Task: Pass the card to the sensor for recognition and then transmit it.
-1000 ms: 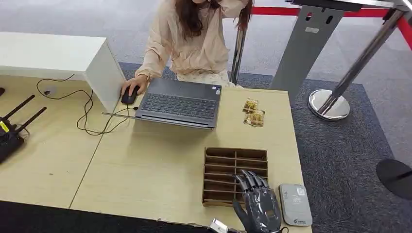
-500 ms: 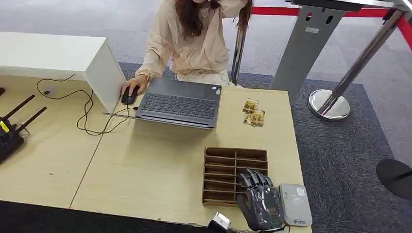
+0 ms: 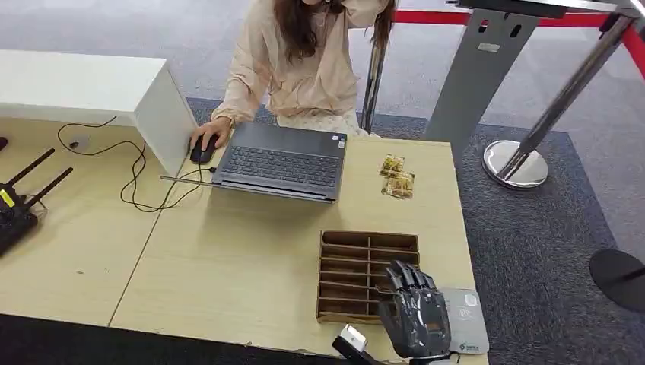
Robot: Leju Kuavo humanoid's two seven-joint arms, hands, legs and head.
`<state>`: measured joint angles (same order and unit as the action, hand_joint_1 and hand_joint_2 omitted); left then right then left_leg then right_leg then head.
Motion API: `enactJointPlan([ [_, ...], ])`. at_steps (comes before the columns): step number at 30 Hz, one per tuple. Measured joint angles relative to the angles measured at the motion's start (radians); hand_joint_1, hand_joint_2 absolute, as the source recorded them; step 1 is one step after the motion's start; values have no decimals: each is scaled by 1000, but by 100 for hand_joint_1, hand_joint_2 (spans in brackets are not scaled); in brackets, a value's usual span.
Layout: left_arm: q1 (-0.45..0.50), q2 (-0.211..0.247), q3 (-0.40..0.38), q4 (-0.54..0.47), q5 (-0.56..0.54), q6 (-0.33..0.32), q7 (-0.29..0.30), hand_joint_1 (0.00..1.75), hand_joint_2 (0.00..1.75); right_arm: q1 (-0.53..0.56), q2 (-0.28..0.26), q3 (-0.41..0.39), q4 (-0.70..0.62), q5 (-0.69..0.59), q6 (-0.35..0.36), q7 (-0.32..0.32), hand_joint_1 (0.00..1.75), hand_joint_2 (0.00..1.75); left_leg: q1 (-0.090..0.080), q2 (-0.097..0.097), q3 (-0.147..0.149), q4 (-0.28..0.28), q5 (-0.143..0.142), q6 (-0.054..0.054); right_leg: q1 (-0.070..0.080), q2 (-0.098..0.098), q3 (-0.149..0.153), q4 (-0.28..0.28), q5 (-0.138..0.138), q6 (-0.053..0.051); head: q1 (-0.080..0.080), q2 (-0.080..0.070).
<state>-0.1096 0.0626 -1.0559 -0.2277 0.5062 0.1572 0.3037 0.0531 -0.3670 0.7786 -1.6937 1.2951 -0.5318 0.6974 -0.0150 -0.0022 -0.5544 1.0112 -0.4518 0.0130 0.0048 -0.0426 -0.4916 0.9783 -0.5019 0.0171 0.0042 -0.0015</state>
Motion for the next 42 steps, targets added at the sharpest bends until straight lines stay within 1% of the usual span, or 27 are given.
enactJointPlan([
  [12, 0, 0, 0, 0, 5, 0, 0, 0, 0, 5, 10, -17, 3, 0, 9, 0, 63, 175, 0, 0, 0, 0, 0, 0, 0, 0, 0, 0, 0, 0, 0, 0],
  [16, 0, 0, 0, 0, 5, 0, 1, 0, 0, 6, 12, -20, 3, -1, 14, 0, 68, 175, 0, 0, 0, 0, 0, 0, 0, 0, 0, 0, 0, 0, 0, 0],
  [19, 0, 0, 0, 0, 3, 0, 1, 0, 0, 6, 13, -22, 3, -3, 17, 0, 68, 175, 0, 0, 0, 0, 0, 0, 0, 0, 0, 0, 0, 0, 0, 0],
  [22, 0, 0, 0, 0, 3, 0, 1, 0, 0, 6, 13, -22, 3, -3, 18, 0, 65, 175, 0, 0, 0, 0, 0, 0, 0, 0, 0, 0, 0, 0, 0, 0],
  [25, 0, 0, 0, 0, 3, 0, 2, 0, 0, 6, 13, -22, 3, -4, 22, 0, 68, 175, 0, 0, 0, 0, 0, 0, 0, 0, 0, 0, 0, 0, 0, 0],
  [28, 0, 0, 0, 0, 3, 0, 3, 0, 0, 6, 13, -22, 3, -6, 29, 0, 68, 175, 0, 0, 0, 0, 0, 0, 0, 0, 0, 0, 0, 0, 0, 0],
  [31, 0, 0, 0, 0, 3, 0, 3, 0, 0, 6, 13, -22, 3, -10, 36, 0, 65, 175, 0, 0, 0, 0, 0, 0, 0, 0, 0, 0, 0, 0, 0, 0],
  [32, 0, 0, 0, 0, 3, 0, 3, 0, 0, 6, 13, -22, 3, -10, 39, 0, 66, 175, 0, 0, 0, 0, 0, 0, 0, 0, 0, 0, 0, 0, 0, 0],
  [42, 0, 0, 0, 0, 5, 0, 4, 0, 0, 6, 18, -22, 2, -18, 61, 0, 65, 175, 0, 0, 0, 0, 0, 0, 0, 0, 0, 0, 0, 0, 0, 0],
])
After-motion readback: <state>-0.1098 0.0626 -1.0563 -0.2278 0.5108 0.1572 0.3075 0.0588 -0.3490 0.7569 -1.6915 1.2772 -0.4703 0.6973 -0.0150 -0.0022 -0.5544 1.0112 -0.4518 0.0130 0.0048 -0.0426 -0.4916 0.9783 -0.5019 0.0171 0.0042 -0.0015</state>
